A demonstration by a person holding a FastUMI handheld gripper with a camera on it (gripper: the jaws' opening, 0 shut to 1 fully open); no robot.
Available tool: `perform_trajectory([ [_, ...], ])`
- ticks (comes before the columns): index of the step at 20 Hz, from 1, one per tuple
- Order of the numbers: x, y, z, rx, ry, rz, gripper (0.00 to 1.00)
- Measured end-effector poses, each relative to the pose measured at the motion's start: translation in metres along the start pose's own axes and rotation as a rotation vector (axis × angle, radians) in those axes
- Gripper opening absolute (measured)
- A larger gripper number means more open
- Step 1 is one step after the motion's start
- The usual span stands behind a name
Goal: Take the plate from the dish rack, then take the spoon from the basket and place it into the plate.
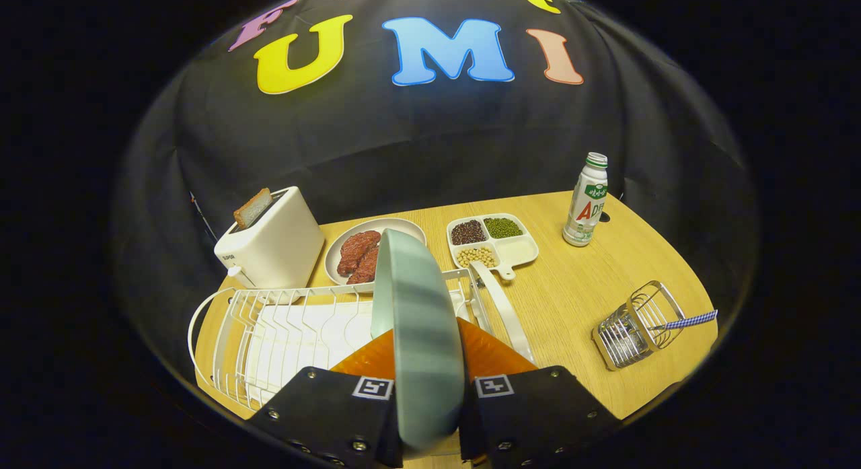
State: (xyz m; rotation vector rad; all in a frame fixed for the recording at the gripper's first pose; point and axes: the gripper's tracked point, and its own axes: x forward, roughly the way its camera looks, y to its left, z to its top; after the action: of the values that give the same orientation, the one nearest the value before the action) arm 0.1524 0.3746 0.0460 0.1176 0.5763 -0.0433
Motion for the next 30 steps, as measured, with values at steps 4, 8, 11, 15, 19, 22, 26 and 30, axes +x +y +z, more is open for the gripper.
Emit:
perform_trajectory([
  [4,-0.005,0.004,0.007,-0.060,-0.012,-0.060,0.30],
  [8,-0.014,0.008,0.018,-0.120,-0.034,-0.155,0.30],
  [11,-0.023,0.008,0.025,-0.170,-0.053,-0.236,0.30],
  [15,-0.035,0.016,0.037,-0.213,-0.077,-0.290,0.30],
  [19,-0.049,0.021,0.051,-0.251,-0.104,-0.316,0.30],
  [22,-0.064,0.020,0.066,-0.281,-0.134,-0.340,0.30],
  [26,-0.084,0.020,0.084,-0.337,-0.174,-0.363,0.30],
  [30,-0.109,0.011,0.087,-0.378,-0.190,-0.380,0.30],
])
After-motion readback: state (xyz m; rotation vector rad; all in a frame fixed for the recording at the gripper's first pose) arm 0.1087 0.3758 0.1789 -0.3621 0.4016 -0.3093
